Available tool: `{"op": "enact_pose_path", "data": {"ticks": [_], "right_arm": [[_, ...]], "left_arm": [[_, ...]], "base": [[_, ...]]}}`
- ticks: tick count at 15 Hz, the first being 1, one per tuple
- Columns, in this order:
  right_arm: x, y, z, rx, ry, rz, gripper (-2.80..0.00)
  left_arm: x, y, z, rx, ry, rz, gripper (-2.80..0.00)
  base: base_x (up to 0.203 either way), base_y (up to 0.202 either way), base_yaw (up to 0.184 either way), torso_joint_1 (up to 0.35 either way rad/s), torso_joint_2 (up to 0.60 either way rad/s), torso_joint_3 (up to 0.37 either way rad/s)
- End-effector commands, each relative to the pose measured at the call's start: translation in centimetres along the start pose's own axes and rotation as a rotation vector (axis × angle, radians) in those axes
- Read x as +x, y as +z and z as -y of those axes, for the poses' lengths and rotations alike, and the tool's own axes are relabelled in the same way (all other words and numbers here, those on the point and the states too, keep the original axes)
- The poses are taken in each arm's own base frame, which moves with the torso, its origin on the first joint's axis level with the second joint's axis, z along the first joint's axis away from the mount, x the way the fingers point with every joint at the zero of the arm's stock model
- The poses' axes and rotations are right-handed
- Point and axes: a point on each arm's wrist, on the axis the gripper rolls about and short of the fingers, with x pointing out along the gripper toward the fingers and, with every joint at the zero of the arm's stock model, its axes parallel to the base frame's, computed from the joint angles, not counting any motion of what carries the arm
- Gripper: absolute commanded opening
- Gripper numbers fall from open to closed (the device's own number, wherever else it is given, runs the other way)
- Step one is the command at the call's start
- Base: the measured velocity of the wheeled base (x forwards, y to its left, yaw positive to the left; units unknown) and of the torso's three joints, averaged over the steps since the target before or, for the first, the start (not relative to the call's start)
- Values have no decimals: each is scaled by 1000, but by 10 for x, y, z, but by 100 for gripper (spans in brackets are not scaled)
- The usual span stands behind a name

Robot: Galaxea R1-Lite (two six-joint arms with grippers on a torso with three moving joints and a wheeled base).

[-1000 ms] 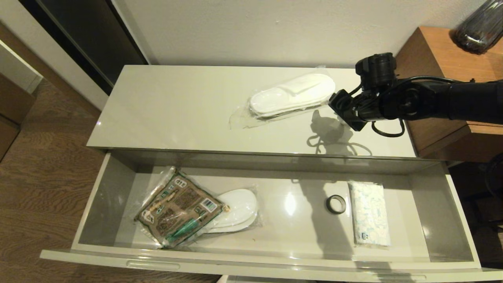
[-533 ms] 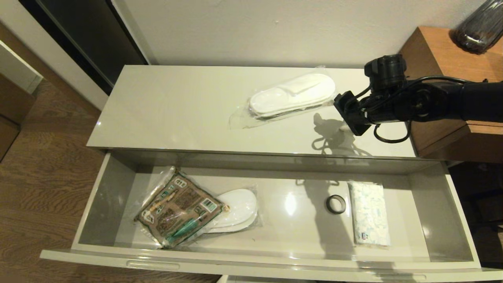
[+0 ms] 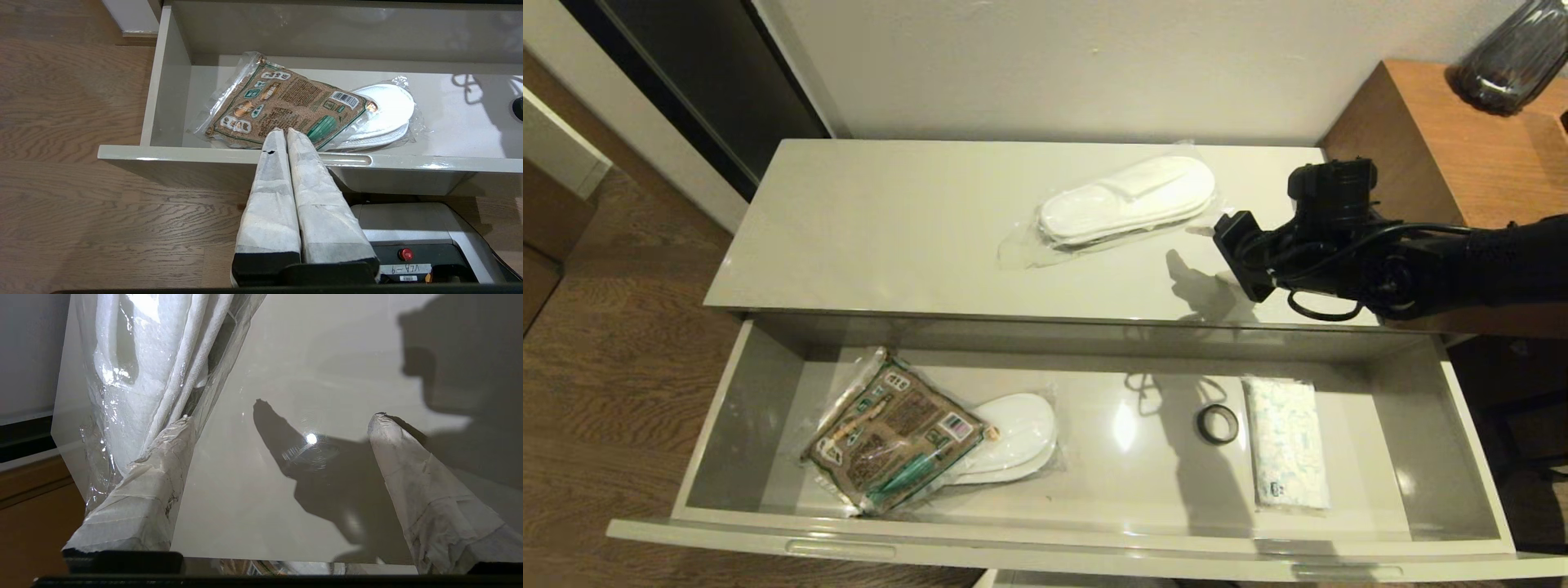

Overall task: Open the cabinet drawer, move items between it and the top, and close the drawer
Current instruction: Pick up the disposable slippers on the table

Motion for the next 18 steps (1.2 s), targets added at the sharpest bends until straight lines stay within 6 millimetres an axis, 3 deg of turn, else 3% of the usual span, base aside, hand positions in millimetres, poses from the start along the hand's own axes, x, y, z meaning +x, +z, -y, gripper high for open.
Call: {"op": "enact_pose_path", "data": {"ticks": [1,5,10,13,18], "right_arm": [[25,-11,17,10,-49,-36,0],[61,-17,28,4,-104,-73,0],[73,-25,36,-59,-162,-49,0],[104,-39,52,-147,-276,32,0],[122,-43,56,-179,-291,39,0]], "left_arm": [[0,0,0,-1,-1,-1,-280],[0,0,0,-1,1,-1,-280],[0,0,0,-1,1,-1,-280],[0,0,0,-1,-1,-1,-280],[0,0,0,-1,1,-1,-280]], "base": [[0,0,0,0,0,0],[0,0,0,0,0,0],[0,0,0,0,0,0],[0,0,0,0,0,0],[0,0,0,0,0,0]]}}
